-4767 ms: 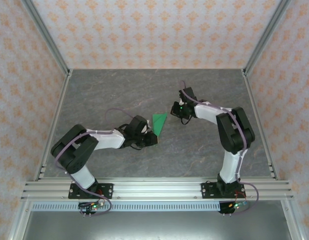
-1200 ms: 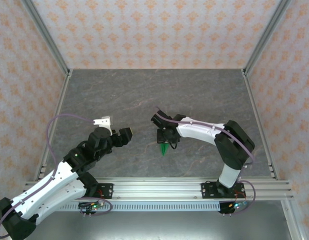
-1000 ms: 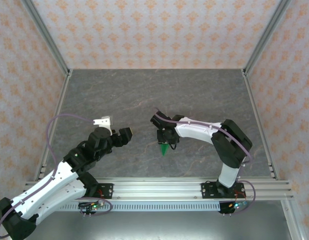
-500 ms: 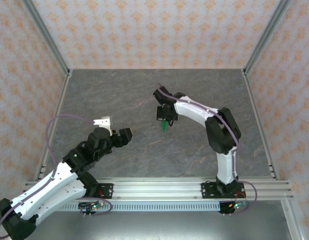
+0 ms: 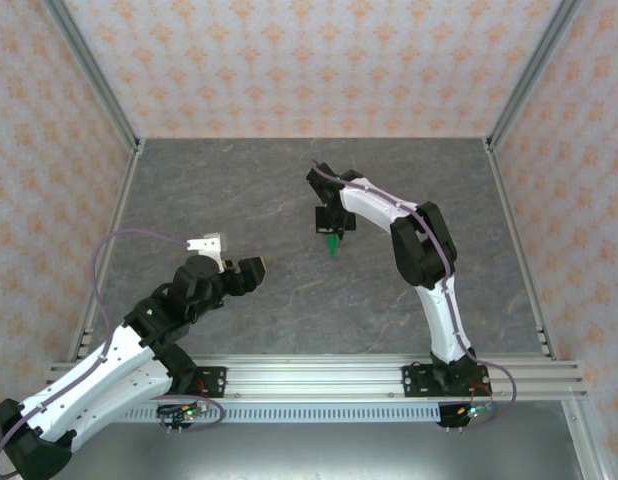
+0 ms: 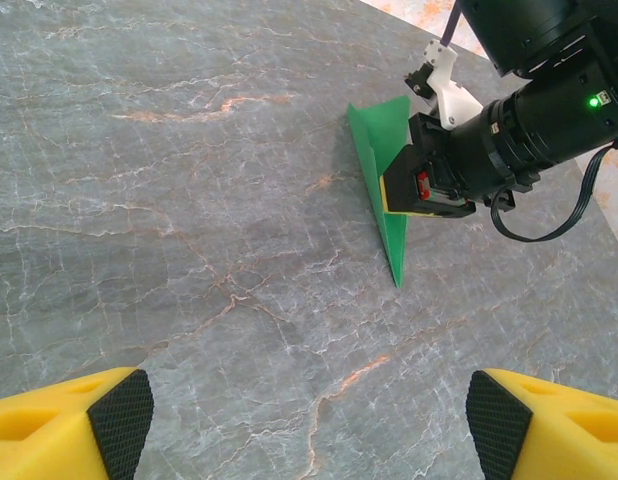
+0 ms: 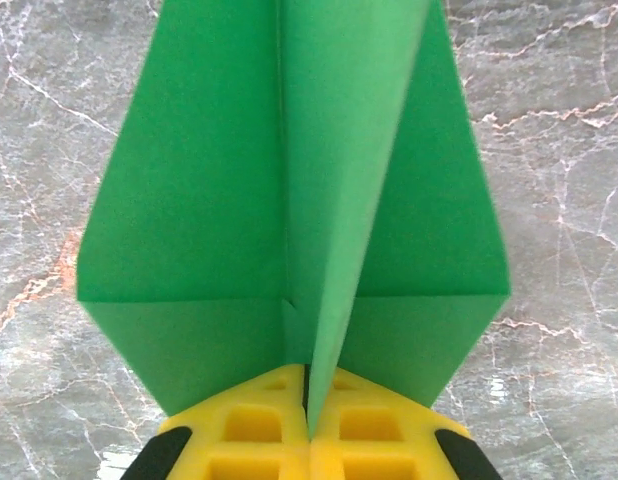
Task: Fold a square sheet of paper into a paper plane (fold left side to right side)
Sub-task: Place the paper plane at the center of the table, then reset both arms
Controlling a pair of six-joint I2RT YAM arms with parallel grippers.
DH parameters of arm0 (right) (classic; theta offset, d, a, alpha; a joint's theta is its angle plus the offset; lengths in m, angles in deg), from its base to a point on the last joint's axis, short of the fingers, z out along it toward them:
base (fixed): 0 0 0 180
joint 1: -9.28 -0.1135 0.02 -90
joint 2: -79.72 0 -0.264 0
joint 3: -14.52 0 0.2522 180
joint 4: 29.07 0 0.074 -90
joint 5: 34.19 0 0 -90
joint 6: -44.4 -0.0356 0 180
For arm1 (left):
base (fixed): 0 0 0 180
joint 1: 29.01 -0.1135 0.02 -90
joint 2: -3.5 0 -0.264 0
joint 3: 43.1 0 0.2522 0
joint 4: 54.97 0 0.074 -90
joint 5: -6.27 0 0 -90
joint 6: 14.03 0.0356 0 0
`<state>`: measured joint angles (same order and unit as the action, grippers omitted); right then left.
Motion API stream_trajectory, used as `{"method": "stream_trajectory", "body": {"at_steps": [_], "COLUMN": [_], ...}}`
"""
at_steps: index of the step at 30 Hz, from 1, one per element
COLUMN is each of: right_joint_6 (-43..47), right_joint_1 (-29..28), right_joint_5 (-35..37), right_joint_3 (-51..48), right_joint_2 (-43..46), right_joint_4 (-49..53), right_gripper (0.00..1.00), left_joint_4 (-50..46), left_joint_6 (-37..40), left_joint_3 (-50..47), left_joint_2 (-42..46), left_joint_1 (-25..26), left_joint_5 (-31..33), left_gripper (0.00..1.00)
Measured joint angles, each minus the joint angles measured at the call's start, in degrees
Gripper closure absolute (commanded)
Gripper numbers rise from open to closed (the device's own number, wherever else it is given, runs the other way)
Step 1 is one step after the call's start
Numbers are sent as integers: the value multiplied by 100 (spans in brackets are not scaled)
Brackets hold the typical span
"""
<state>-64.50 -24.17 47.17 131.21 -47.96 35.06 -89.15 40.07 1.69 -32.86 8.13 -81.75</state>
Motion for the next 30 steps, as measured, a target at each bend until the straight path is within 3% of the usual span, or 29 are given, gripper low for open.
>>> {"method": "stream_trajectory", "body": {"at_steps": [8,12,16,24,27,30], "right_joint_6": [107,168,227,535,675,802], "right_joint_1": [0,0,0,223,743,1416], "right_joint_5": [-31,24,210,1080,1386,1759], "right_joint_3": [-26,-343,-706,-2291,-3248,-4245], "right_joint_2": [61,634,1687,4138,5027,5847], "right_joint_4": [162,260,332,-28,-437,-1038], "right_gripper": [70,60,46,16,1,0], "left_joint_4": [-221,-387,-487,-527,-472,-304], "left_joint_6": [151,315,573,785,918,1099], "left_joint_3": [76,345,625,763,796,778], "left_joint_2": [-57,-275,-457,-557,-673,-885], "left_joint_1": [0,-2,-118,-1283,-1589,-1908], "left_joint_5": [330,640,927,1565,1910,2288], "left_gripper": [15,14,11,4,3,2]}}
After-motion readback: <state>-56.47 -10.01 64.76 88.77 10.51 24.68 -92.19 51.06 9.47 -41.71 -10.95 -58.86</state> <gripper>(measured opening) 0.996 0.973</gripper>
